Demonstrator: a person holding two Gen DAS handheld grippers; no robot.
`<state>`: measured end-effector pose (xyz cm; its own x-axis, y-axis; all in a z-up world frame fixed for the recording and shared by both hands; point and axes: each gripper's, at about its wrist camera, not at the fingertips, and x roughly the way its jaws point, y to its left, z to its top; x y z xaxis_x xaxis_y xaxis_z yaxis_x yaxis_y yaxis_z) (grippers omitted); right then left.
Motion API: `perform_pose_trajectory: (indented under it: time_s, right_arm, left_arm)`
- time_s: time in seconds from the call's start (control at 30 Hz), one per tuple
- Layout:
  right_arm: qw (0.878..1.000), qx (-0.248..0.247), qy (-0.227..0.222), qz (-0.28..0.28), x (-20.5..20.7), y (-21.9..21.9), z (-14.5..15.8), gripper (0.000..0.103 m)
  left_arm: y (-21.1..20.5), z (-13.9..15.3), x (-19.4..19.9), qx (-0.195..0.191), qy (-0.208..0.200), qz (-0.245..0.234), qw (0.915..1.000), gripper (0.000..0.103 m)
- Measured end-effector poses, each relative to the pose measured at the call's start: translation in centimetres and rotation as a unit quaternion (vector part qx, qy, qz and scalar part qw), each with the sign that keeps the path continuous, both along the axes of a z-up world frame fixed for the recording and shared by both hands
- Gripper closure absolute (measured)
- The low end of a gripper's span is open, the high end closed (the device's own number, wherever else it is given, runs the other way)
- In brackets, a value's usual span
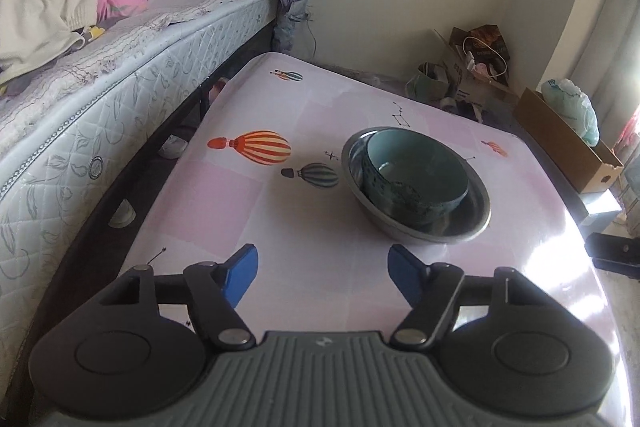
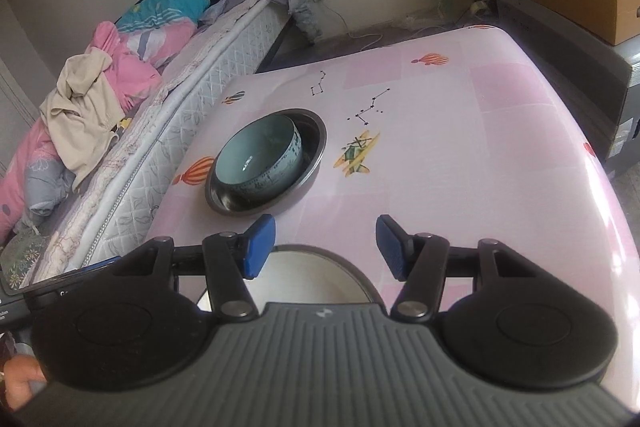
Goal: Organize plates and bowls
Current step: 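Move both grippers to the rim of the steel basin holding the teal bowl, then close the left gripper on the basin rim while the right grips the opposite rim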
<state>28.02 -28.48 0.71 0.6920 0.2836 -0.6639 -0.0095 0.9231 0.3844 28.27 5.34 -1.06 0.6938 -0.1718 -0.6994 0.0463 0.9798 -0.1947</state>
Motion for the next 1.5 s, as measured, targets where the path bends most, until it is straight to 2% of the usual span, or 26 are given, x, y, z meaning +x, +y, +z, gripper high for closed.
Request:
perform_pose_trajectory:
  time_s: [0.07, 0.2, 0.23, 0.27, 0.4, 0.47, 0.8, 1.07, 1.5]
  right_arm:
    - [1.000, 0.002, 0.006, 0.005, 2.1, -0.1, -0.1, 0.048]
    - [1.000, 0.007, 0.023, 0.014, 6.8, 0.0, -1.2, 0.052]
    - [0.999, 0.009, 0.028, 0.016, 7.9, 0.1, -1.5, 0.053]
    - [0.999, 0.011, 0.032, 0.019, 8.8, 0.2, -1.9, 0.056]
    - [0.998, 0.011, 0.049, 0.030, 12.4, 0.8, -3.5, 0.066]
    - [0.998, 0.016, 0.060, 0.031, 13.8, 1.0, -4.4, 0.067]
    - [0.994, 0.052, 0.091, 0.039, 16.9, 0.9, -7.3, 0.071]
    - [0.992, 0.051, 0.101, 0.049, 18.2, 1.5, -8.0, 0.074]
    - [0.991, 0.065, 0.099, 0.055, 20.3, 3.1, -9.9, 0.094]
  left_arm:
    - [0.2, -0.2, 1.9, -0.016, 0.008, 0.003, 0.9998, 0.042]
    - [0.4, -0.8, 5.5, -0.045, 0.029, 0.012, 0.9985, 0.051]
    - [0.4, -0.9, 6.2, -0.050, 0.035, 0.012, 0.9981, 0.060]
    - [0.3, -1.1, 7.0, -0.056, 0.042, 0.012, 0.9975, 0.066]
    - [-0.1, -1.7, 9.2, -0.066, 0.062, 0.016, 0.9958, 0.072]
    - [-0.4, -2.1, 10.1, -0.068, 0.072, 0.014, 0.9950, 0.079]
    - [-0.5, -3.7, 12.7, -0.100, 0.111, 0.016, 0.9886, 0.078]
    - [-1.3, -4.6, 14.0, -0.087, 0.118, 0.018, 0.9890, 0.080]
    - [-2.1, -5.7, 14.9, -0.091, 0.114, 0.021, 0.9891, 0.093]
